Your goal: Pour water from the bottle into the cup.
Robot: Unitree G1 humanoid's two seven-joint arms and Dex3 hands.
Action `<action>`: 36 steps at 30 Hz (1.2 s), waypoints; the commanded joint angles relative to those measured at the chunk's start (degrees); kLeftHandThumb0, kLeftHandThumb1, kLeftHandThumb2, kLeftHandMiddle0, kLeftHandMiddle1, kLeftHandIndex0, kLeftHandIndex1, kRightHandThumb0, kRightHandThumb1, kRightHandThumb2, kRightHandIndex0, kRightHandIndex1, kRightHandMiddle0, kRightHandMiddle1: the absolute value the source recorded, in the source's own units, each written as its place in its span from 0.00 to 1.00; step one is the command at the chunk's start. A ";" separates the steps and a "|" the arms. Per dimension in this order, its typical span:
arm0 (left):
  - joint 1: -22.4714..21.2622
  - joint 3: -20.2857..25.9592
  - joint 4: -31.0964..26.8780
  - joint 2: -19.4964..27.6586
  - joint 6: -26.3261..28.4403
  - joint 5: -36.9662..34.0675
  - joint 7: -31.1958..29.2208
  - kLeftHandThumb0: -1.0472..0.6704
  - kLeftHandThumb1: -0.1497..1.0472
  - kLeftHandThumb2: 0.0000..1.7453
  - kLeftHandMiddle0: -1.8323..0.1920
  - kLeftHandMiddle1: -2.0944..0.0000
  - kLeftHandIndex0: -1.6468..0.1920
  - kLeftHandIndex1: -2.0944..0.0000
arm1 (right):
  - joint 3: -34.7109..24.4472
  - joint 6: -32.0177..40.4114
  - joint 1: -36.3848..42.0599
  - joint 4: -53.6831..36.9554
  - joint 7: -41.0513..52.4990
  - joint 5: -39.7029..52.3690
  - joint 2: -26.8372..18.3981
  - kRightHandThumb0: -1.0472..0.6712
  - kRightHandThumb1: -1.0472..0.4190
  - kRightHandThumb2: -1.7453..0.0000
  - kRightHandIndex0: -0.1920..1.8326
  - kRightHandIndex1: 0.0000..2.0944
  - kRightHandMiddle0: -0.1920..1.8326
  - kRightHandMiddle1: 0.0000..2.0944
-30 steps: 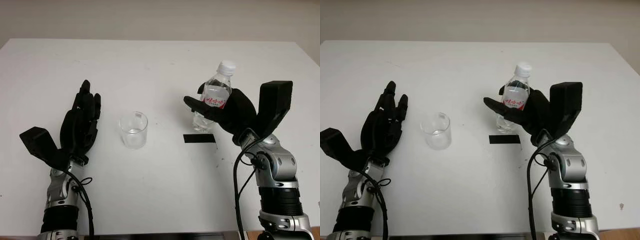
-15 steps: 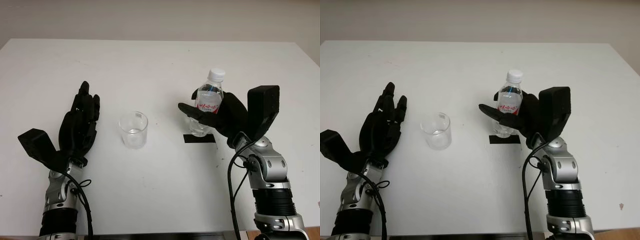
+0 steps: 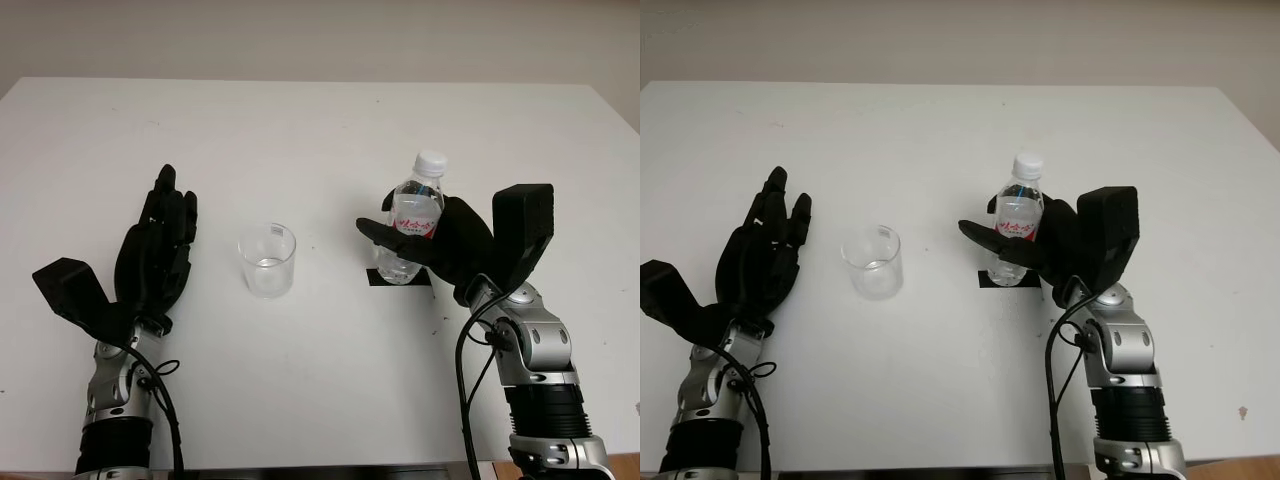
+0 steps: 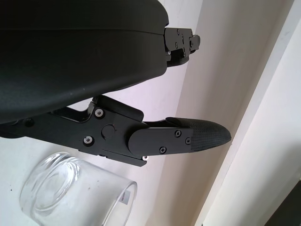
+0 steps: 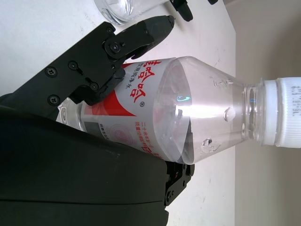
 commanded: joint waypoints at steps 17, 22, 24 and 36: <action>0.53 0.31 -1.67 0.21 0.55 -0.40 0.06 0.20 1.00 0.21 0.93 0.97 0.92 0.97 | 0.15 -1.36 0.23 2.00 -0.45 -1.78 0.85 0.48 0.00 0.82 0.94 1.00 0.77 1.00; 0.68 0.26 -1.84 0.11 0.47 -0.31 0.24 0.20 1.00 0.21 0.93 0.97 0.91 0.97 | 0.43 -1.47 0.30 2.58 0.14 -1.87 1.01 0.48 0.00 0.83 0.94 1.00 0.77 1.00; 0.72 0.31 -1.85 0.11 0.32 -0.40 0.08 0.20 1.00 0.21 0.93 0.97 0.91 0.97 | 0.62 -1.96 0.43 2.89 1.12 -1.78 0.78 0.48 0.00 0.82 0.94 1.00 0.77 1.00; 0.70 0.52 -1.96 0.38 0.73 -0.51 0.07 0.21 1.00 0.21 0.93 0.97 0.91 0.97 | 1.18 -4.72 1.11 4.40 5.07 -2.80 -0.32 0.46 0.00 0.87 0.78 1.00 0.60 1.00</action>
